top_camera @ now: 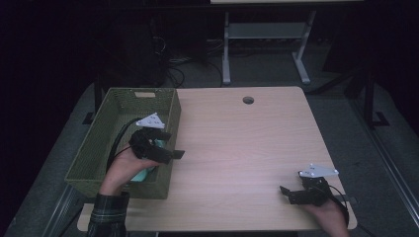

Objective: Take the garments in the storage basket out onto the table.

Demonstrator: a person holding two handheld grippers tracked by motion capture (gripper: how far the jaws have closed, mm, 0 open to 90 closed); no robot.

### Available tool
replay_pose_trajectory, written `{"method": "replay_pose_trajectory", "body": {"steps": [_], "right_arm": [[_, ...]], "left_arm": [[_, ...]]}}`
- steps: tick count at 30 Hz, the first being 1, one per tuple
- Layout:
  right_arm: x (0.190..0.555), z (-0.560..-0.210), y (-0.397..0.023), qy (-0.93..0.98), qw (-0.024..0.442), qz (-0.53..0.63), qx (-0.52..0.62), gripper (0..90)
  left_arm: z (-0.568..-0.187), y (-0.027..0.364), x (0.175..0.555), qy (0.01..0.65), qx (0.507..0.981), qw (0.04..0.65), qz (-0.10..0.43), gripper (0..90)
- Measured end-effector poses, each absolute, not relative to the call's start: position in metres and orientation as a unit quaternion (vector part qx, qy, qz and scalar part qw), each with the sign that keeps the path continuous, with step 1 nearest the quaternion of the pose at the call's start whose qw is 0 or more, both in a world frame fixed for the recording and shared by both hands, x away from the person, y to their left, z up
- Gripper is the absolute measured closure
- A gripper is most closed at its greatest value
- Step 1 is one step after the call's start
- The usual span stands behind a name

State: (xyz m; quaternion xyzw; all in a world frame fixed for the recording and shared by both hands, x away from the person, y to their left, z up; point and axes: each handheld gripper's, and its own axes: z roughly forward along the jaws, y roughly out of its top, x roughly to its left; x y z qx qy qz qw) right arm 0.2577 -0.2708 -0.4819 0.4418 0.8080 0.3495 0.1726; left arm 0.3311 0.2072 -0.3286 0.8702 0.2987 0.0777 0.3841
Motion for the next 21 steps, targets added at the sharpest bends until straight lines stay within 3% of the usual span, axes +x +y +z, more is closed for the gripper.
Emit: {"method": "replay_pose_trajectory", "body": {"steps": [21], "right_arm": [[0.258,-0.482,-0.271,0.808,0.173,0.349,0.442,9.5]], "left_arm": [[-0.321,0.247,0.336,0.325,0.871,0.351,0.114,20.9]]}}
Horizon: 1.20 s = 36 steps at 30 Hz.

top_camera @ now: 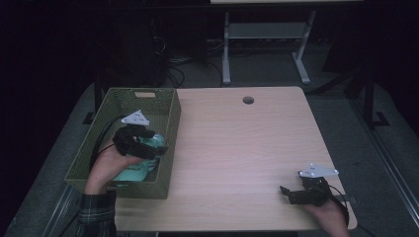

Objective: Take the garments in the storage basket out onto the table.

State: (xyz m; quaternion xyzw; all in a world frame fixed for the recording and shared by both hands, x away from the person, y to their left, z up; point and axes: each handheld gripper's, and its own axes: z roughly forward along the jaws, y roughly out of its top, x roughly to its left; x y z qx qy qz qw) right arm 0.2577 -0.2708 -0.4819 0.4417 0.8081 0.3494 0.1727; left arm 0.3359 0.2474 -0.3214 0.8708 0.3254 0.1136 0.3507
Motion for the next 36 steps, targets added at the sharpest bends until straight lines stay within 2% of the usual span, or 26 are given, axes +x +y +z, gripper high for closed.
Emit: {"method": "replay_pose_trajectory", "body": {"steps": [11,17,28,36], "right_arm": [[0.258,-0.482,-0.271,0.808,0.173,0.349,0.442,9.5],[0.258,-0.482,-0.271,0.808,0.173,0.349,0.442,9.5],[0.258,-0.482,-0.271,0.808,0.173,0.349,0.442,9.5],[0.257,-0.482,-0.271,0.807,0.173,0.349,0.443,9.5]], "left_arm": [[-0.322,0.282,0.341,0.36,0.853,0.351,0.143,23.4],[-0.332,0.295,0.351,0.384,0.848,0.328,0.161,24.0],[-0.356,0.308,0.365,0.397,0.847,0.319,0.151,24.3],[-0.372,0.313,0.373,0.404,0.855,0.296,0.137,27.7]]}}
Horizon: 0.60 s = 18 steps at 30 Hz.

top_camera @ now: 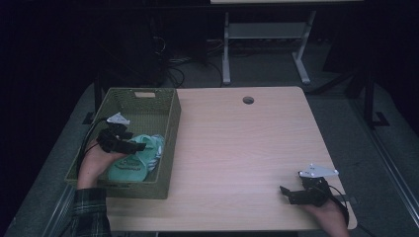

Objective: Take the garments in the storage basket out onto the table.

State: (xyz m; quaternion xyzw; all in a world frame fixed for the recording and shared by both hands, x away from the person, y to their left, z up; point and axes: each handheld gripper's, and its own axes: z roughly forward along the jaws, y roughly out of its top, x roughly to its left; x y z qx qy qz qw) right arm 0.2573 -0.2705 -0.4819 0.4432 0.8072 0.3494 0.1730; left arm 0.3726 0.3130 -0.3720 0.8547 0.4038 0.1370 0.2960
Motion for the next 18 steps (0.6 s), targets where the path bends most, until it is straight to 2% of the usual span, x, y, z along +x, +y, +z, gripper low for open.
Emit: {"method": "replay_pose_trajectory", "body": {"steps": [4,9,14,17,18], "right_arm": [[0.2573,-0.4819,-0.2705,0.807,0.173,0.35,0.443,9.6],[0.2573,-0.4819,-0.2705,0.807,0.173,0.35,0.443,9.5],[0.2573,-0.4819,-0.2705,0.807,0.173,0.349,0.443,9.5],[0.2573,-0.4819,-0.2706,0.807,0.173,0.349,0.443,9.5],[0.2573,-0.4819,-0.2705,0.807,0.173,0.349,0.443,9.6]], "left_arm": [[-0.3761,0.3145,0.374,0.406,0.856,0.291,0.133,32.3],[-0.3774,0.317,0.3743,0.411,0.855,0.288,0.134,42.8],[-0.3824,0.3202,0.3759,0.416,0.858,0.28,0.116,68.3],[-0.3813,0.3208,0.3757,0.415,0.86,0.279,0.105,79.6],[-0.3802,0.3208,0.3756,0.413,0.86,0.281,0.104,80.7]]}}
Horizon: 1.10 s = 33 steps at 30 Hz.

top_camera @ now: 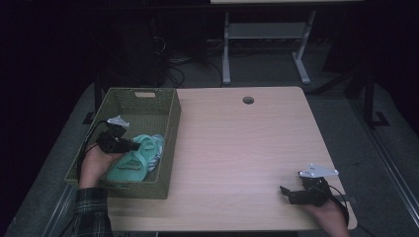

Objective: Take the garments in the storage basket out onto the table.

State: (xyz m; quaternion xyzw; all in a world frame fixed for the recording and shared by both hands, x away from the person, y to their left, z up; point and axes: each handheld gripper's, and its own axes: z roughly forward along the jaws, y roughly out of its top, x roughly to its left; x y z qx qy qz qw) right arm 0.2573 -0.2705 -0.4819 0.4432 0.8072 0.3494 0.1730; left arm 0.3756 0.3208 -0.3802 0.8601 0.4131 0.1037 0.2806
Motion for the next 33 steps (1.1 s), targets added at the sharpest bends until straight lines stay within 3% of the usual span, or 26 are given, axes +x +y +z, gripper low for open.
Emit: {"method": "replay_pose_trajectory", "body": {"steps": [33], "right_arm": [[0.256,-0.482,-0.273,0.81,0.169,0.351,0.437,9.9]], "left_arm": [[-0.304,0.307,0.359,0.409,0.835,0.351,0.108,82.6]]}}
